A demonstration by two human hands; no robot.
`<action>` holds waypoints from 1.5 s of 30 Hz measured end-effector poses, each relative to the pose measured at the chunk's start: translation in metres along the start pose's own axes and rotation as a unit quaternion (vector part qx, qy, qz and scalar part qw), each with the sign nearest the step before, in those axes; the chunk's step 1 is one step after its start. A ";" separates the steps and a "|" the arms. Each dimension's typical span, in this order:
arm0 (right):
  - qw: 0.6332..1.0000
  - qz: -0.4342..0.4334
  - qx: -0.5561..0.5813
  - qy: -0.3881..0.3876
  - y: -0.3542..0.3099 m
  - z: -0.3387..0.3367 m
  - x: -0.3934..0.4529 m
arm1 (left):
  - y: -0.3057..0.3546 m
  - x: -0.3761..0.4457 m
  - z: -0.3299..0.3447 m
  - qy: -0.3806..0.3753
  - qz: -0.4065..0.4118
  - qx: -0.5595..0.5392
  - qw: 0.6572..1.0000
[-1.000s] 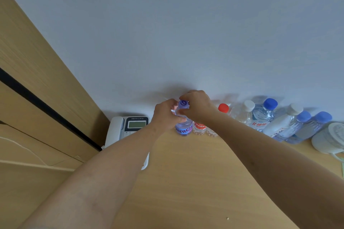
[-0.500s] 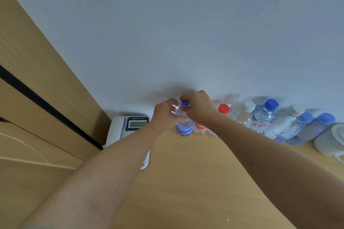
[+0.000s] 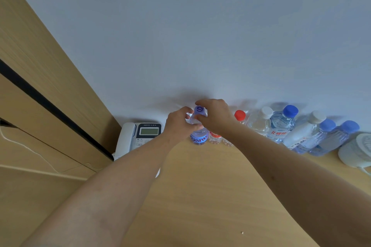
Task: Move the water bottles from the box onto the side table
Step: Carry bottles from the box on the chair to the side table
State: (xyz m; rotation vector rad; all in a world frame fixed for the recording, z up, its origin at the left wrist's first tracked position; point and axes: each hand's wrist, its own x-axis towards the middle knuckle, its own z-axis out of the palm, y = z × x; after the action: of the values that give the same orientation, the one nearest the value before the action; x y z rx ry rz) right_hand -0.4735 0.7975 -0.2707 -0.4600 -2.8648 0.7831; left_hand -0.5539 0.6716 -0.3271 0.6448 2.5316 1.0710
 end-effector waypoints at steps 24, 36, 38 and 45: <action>0.939 0.281 -0.160 0.120 0.004 -0.034 -0.247 | 0.075 -0.122 0.008 -0.060 0.277 0.147 0.948; 0.808 0.517 -0.151 0.240 0.062 -0.104 -0.595 | 0.242 -0.380 0.198 -0.203 0.507 0.185 0.817; 0.776 0.556 -0.150 0.256 0.069 -0.113 -0.672 | 0.266 -0.446 0.236 -0.232 0.537 0.185 0.790; 0.649 0.683 -0.154 0.297 0.068 -0.134 -0.927 | 0.333 -0.692 0.354 -0.323 0.638 0.157 0.681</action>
State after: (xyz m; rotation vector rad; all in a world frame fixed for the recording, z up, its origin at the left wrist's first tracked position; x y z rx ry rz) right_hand 0.4468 0.6146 -0.2376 -2.4374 -1.5512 0.0676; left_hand 0.2862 0.7285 -0.2420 2.5262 1.3642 0.4223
